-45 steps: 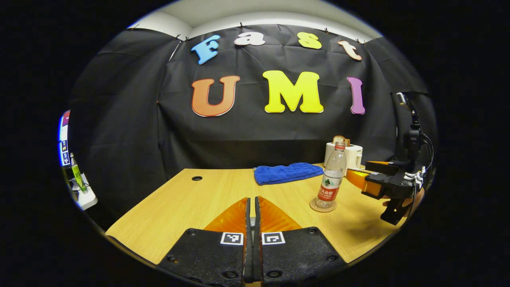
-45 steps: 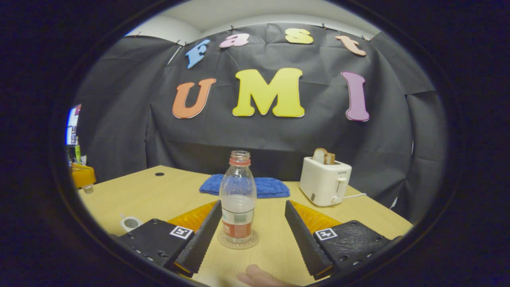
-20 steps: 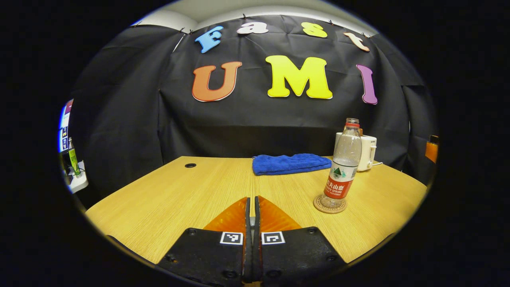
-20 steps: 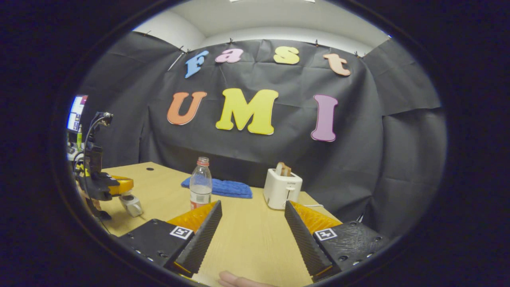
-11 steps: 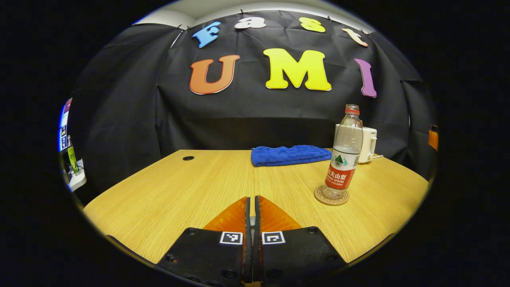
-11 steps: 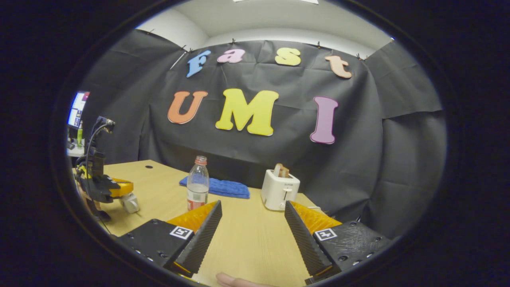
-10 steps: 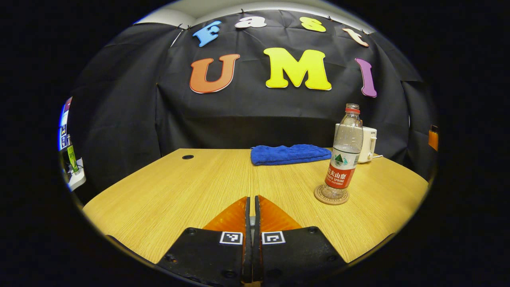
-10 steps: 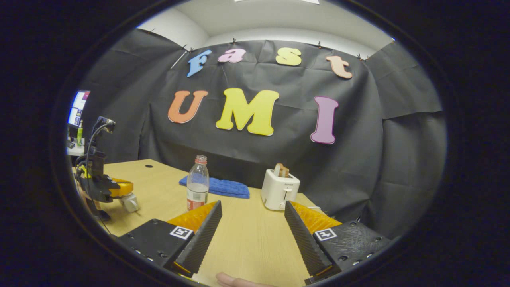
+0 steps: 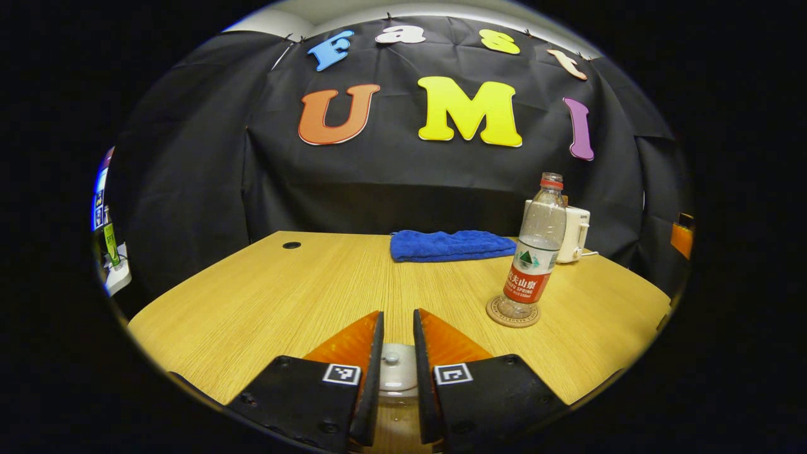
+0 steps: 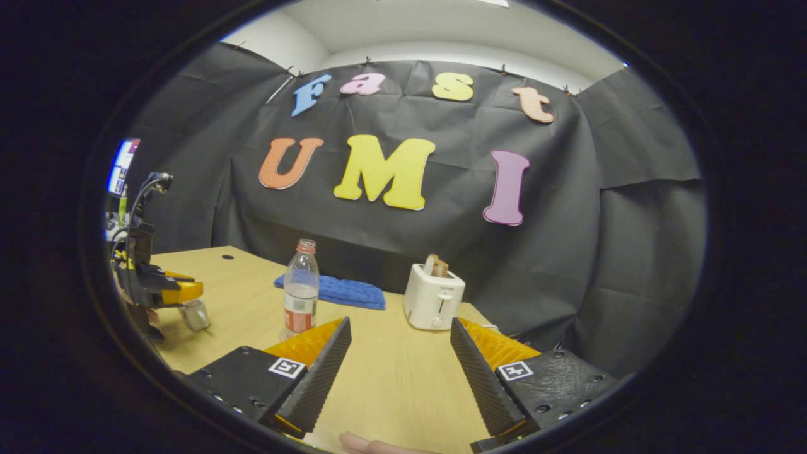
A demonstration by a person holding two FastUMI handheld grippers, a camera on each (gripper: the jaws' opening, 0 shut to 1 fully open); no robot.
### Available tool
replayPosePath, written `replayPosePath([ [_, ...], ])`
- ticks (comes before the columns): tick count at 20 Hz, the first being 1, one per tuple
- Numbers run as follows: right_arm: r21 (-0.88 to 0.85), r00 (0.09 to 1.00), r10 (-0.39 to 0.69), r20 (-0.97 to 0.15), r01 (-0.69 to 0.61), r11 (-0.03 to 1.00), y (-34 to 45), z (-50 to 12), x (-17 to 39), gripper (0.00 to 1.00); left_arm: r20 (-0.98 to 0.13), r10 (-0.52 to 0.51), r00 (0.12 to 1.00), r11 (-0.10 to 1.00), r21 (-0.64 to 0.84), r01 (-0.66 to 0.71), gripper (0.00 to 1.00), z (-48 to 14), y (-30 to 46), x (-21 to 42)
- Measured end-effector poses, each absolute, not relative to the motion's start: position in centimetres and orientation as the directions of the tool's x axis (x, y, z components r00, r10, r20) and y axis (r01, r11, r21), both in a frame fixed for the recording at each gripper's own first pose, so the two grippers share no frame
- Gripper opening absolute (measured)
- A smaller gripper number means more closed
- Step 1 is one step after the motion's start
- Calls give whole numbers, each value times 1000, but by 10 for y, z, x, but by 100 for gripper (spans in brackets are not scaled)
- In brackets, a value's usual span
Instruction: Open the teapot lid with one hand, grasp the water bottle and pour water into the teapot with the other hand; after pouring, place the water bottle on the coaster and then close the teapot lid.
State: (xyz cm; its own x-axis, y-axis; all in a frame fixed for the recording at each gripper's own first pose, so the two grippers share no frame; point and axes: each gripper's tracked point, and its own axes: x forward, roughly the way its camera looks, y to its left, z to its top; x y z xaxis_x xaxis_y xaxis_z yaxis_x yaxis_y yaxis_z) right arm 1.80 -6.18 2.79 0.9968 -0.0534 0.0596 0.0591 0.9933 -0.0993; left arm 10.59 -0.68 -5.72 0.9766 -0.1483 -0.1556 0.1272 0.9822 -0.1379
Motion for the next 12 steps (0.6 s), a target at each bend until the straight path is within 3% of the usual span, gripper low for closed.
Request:
replayPosePath([
  [3, -99, 997, -49, 62, 55, 994, -60, 32, 12, 98, -124, -142, 982, 985, -114, 128, 61, -35, -7, 88],
  [5, -94, 996, -58, 61, 63, 994, -59, 36, 7, 98, -105, -100, 989, 994, -53, 95, 75, -19, 2, 75],
  [8, -73, 998, -51, 36, 53, 996, -47, 37, -6, 98, -88, -68, 994, 998, -4, 68, 81, 7, 10, 49],
  [10, -63, 998, -44, 44, 46, 997, -39, 46, -17, 95, -60, -79, 995, 997, -14, 79, 91, 29, 10, 25],
  [11, -56, 998, -40, 55, 43, 998, -34, 52, -24, 99, -45, -90, 995, 996, -29, 89, 93, 40, 10, 14],
  [12, -50, 997, -36, 67, 40, 998, -31, 57, -31, 95, -32, -97, 995, 995, -43, 96, 93, 49, 11, 3],
])
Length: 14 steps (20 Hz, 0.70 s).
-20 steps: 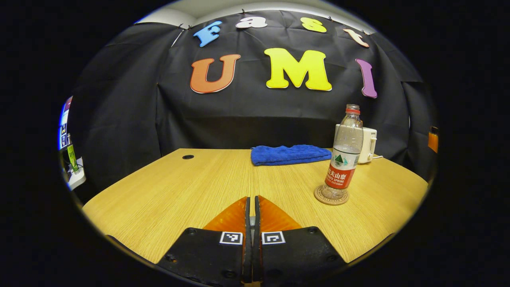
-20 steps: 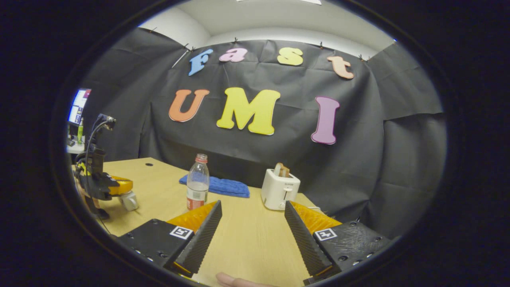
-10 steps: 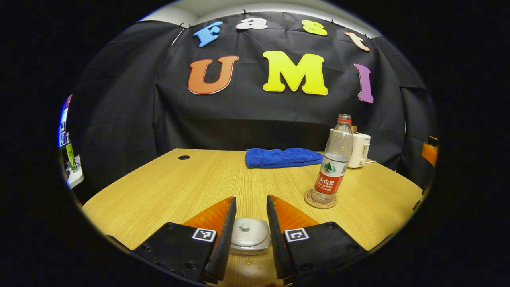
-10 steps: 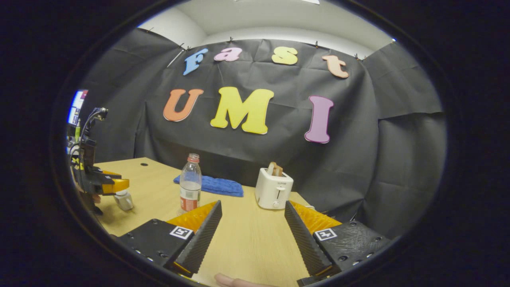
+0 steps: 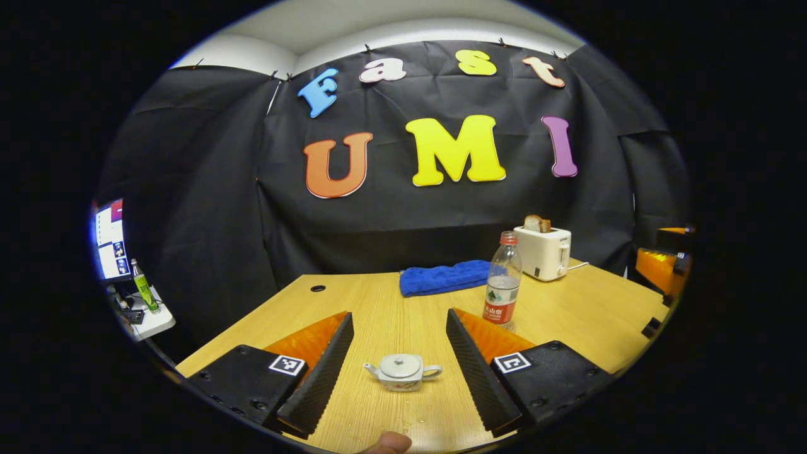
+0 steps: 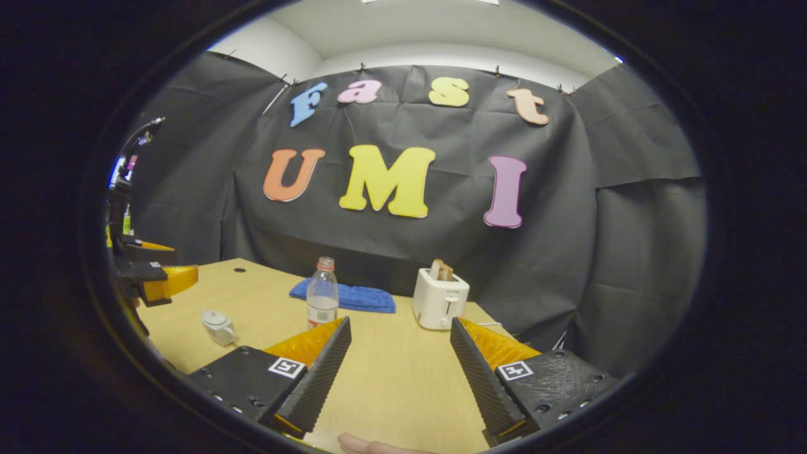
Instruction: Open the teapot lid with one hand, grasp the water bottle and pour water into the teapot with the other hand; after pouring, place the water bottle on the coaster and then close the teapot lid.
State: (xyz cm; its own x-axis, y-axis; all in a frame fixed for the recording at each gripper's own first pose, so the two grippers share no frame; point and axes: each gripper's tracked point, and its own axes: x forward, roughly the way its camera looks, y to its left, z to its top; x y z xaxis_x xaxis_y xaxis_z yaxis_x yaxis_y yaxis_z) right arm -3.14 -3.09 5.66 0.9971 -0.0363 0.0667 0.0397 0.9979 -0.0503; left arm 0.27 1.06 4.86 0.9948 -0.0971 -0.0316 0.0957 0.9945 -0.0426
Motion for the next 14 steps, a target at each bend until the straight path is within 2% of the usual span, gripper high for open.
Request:
replayPosePath([
  [2, -30, 995, -44, 87, 47, 998, -27, 66, -46, 95, -31, -106, 994, 993, -61, 104, 94, 56, 14, -15],
  [3, -18, 994, -55, 99, 57, 998, -27, 72, -52, 98, -42, -96, 994, 994, -62, 94, 94, 56, 19, -22],
  [4, -13, 992, -73, 105, 75, 997, -28, 76, -59, 95, -42, -79, 996, 995, -58, 77, 94, 57, 26, -28],
  [5, -14, 990, -99, 105, 101, 995, -30, 79, -64, 98, -35, -63, 997, 997, -54, 61, 94, 60, 30, -34],
  [7, -33, 984, -141, 106, 146, 989, -33, 81, -72, 95, -2, -67, 998, 996, -63, 66, 94, 63, 33, -46],
  [8, -34, 983, -159, 95, 163, 986, -32, 78, -75, 98, -4, -76, 997, 995, -68, 75, 94, 64, 32, -48],
  [10, -18, 986, -149, 78, 151, 988, -23, 76, -82, 95, -1, -92, 996, 995, -49, 92, 94, 64, 27, -55],
  [11, -8, 987, -140, 83, 141, 990, -19, 78, -84, 99, 26, -85, 996, 995, -47, 86, 94, 70, 31, -55],
  [13, -3, 987, -130, 92, 131, 991, -18, 81, -89, 95, 35, -96, 995, 994, -50, 98, 94, 73, 29, -60],
  [14, -2, 987, -126, 96, 126, 992, -18, 81, -89, 98, 25, -113, 993, 991, -71, 115, 94, 70, 24, -60],
])
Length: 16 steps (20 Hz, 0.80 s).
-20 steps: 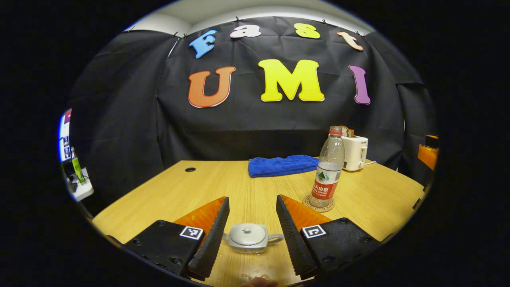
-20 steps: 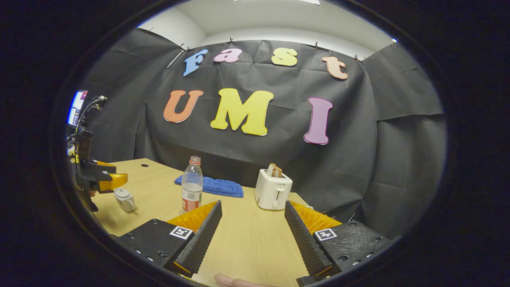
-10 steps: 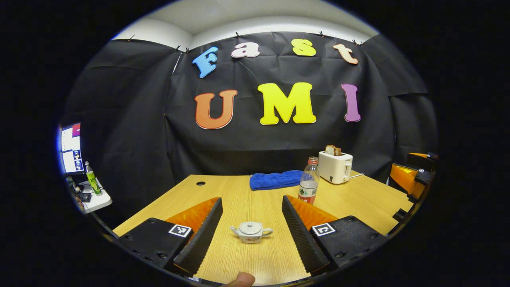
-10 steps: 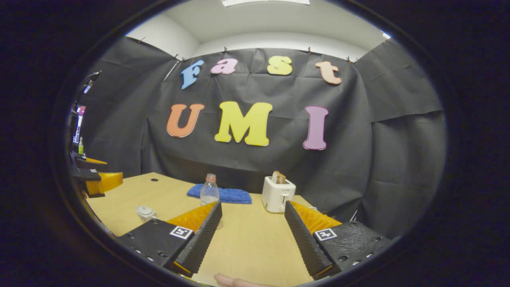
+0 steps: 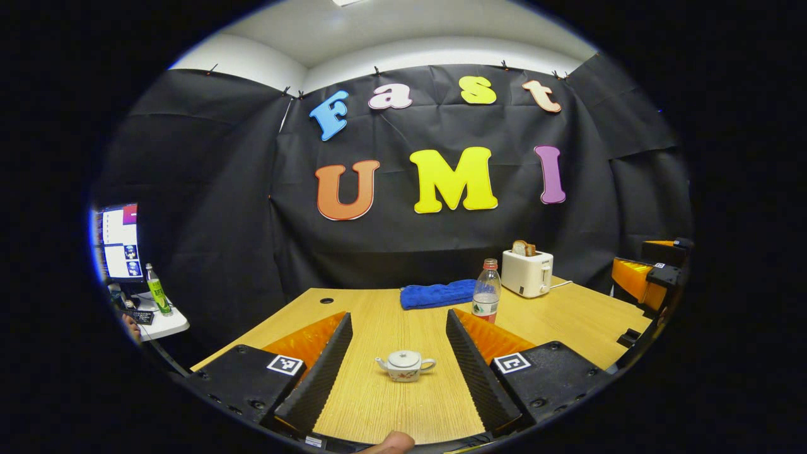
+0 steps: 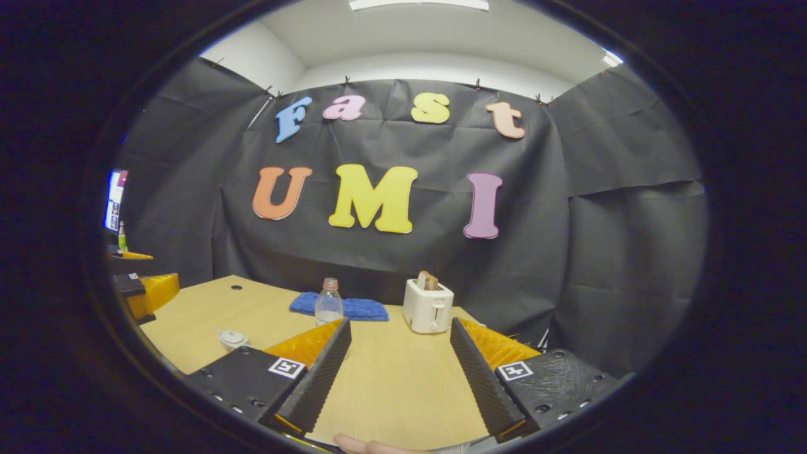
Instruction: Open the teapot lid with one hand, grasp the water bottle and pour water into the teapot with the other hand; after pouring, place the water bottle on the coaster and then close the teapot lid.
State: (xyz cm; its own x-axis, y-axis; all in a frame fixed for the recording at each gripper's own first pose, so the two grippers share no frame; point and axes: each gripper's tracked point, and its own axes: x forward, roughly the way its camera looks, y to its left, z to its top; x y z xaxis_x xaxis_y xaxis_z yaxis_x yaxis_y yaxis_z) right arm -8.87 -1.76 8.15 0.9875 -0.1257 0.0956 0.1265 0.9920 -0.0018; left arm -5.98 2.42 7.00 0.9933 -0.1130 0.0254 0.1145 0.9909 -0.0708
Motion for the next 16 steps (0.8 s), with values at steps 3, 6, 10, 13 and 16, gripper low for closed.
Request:
replayPosePath([
  [3, -6, 993, -88, 75, 88, 996, -10, 74, -83, 95, 15, -140, 990, 982, -125, 141, 94, 67, 17, -59],
  [6, -10, 996, -62, 58, 63, 998, -6, 70, -79, 95, 8, -83, 997, 993, -87, 84, 94, 63, 32, -51],
  [10, -14, 997, -57, 47, 58, 998, -7, 67, -74, 98, -8, -95, 995, 991, -93, 93, 94, 58, 27, -47],
  [13, -15, 997, -58, 49, 58, 998, -8, 68, -73, 95, -3, -71, 997, 995, -74, 71, 94, 59, 31, -45],
  [16, -7, 997, -58, 51, 58, 998, -9, 68, -70, 99, 5, -43, 999, 999, -7, 43, 95, 58, 34, -45],
])
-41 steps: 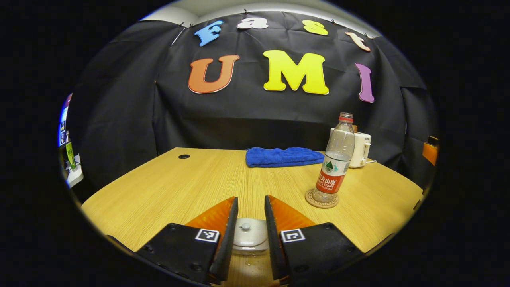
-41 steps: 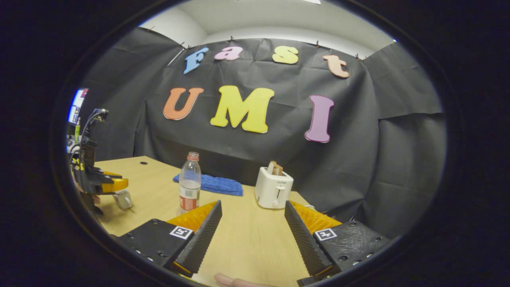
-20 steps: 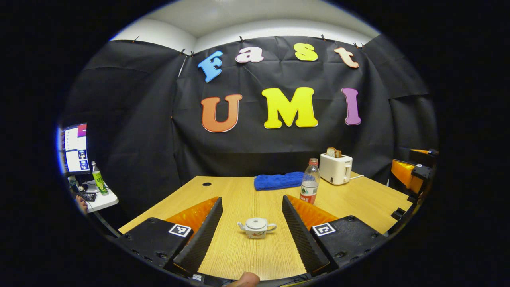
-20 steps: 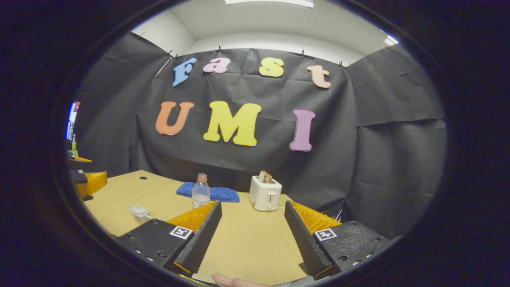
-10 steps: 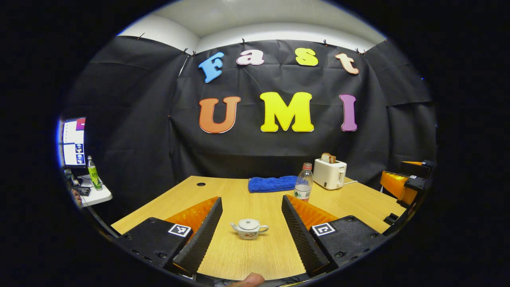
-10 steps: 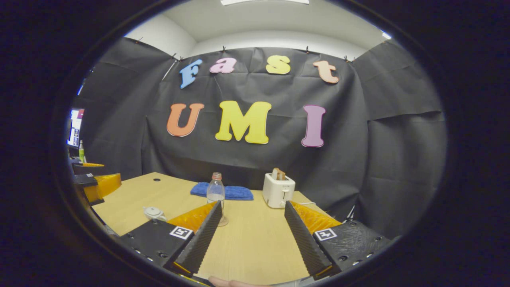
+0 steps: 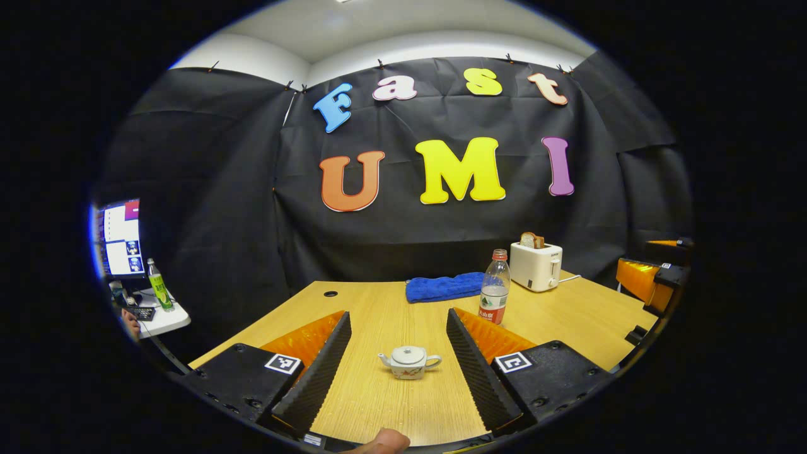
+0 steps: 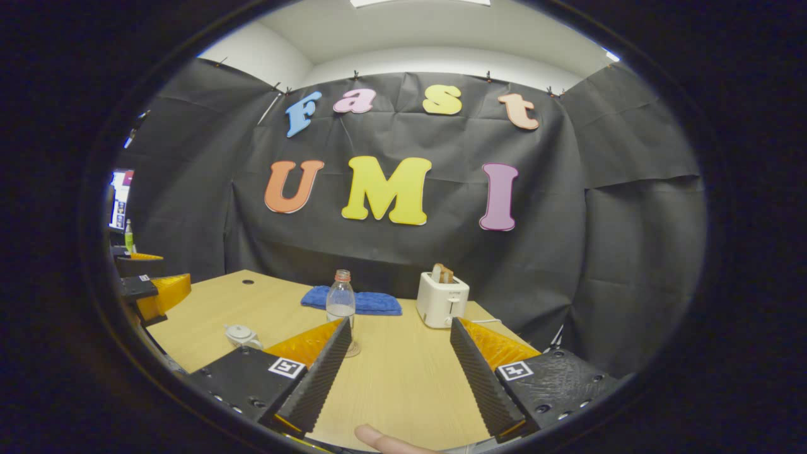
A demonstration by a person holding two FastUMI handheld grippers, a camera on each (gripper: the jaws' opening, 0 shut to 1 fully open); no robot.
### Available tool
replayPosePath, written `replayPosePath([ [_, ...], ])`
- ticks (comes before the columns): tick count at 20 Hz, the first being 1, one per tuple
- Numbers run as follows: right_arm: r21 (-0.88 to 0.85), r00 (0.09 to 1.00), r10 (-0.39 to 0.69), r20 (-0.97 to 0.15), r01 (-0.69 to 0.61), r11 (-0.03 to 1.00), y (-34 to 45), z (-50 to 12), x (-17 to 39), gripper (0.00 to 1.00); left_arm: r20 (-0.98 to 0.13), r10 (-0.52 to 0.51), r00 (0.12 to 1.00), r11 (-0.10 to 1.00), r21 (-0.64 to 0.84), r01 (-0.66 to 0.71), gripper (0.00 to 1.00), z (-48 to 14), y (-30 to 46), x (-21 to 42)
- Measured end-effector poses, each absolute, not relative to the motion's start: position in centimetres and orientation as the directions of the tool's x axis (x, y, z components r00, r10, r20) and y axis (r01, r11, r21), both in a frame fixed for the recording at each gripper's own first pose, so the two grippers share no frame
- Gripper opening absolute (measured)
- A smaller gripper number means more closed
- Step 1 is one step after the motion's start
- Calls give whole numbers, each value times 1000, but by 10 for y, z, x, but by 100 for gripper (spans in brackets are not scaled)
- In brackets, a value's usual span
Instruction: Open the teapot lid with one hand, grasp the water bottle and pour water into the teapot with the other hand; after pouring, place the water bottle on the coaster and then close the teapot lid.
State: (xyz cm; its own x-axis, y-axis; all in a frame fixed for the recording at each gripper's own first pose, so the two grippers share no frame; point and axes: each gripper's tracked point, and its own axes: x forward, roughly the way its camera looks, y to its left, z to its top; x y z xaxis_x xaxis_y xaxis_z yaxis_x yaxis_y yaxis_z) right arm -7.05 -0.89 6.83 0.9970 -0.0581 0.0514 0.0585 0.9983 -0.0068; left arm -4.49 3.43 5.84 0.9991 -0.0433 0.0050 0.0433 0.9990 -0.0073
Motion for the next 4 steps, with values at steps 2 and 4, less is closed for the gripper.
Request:
replayPosePath([
  [2, -7, 997, -59, 51, 60, 998, -10, 68, -72, 95, 7, -27, 1000, 1000, 13, 27, 95, 58, 35, -44],
  [4, -14, 997, -60, 55, 61, 998, -12, 70, -72, 98, 6, -24, 1000, 1000, 7, 24, 95, 58, 34, -44],
])
